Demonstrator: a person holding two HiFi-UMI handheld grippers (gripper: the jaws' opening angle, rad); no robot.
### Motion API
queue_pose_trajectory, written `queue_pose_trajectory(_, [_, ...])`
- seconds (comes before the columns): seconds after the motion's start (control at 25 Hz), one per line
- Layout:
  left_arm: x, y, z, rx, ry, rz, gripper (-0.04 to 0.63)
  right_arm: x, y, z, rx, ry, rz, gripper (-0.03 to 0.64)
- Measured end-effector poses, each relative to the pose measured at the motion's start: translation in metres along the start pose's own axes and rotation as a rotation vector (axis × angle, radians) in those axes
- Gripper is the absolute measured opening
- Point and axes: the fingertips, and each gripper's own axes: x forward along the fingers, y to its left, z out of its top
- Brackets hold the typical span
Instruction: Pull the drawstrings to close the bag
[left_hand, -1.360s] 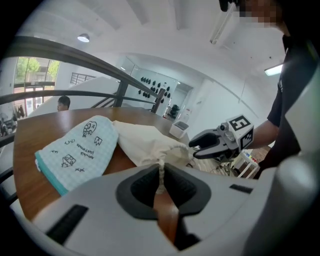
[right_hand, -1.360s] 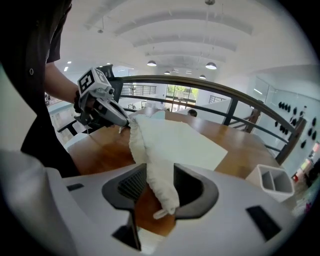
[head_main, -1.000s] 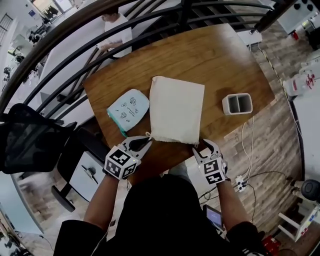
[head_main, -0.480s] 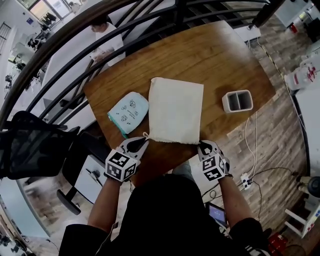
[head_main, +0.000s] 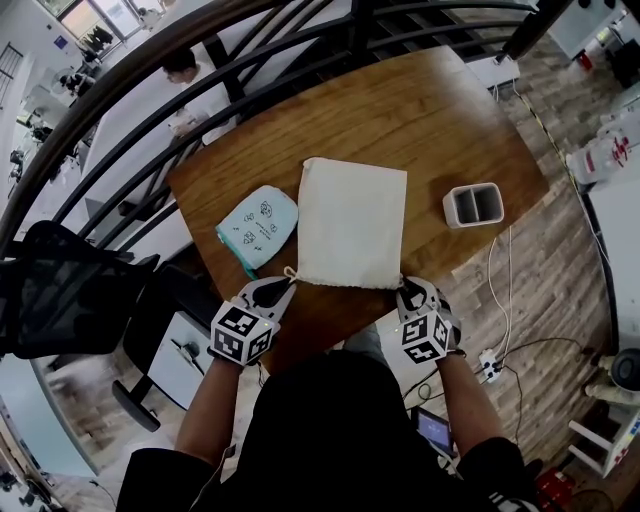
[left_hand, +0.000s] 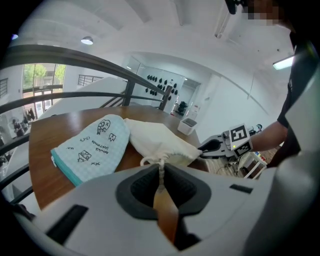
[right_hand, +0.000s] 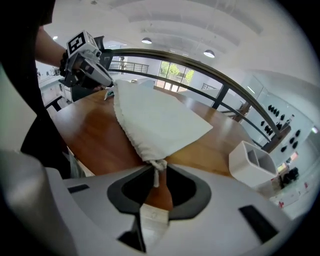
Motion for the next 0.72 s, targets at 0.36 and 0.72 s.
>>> queue_pose_trajectory(0.36, [0.003, -0.002, -0.003, 0.016, 0.025, -0.022, 0.038, 0.012, -0.001, 0.001, -0.108, 0.061, 0.126, 0.174])
queue_pose_trajectory(0.72, [0.006, -0.004, -0.009, 0.002, 0.051, -0.031, 0.038, 0.017, 0.007, 0.004, -0.285, 0.165, 0.367, 0.156])
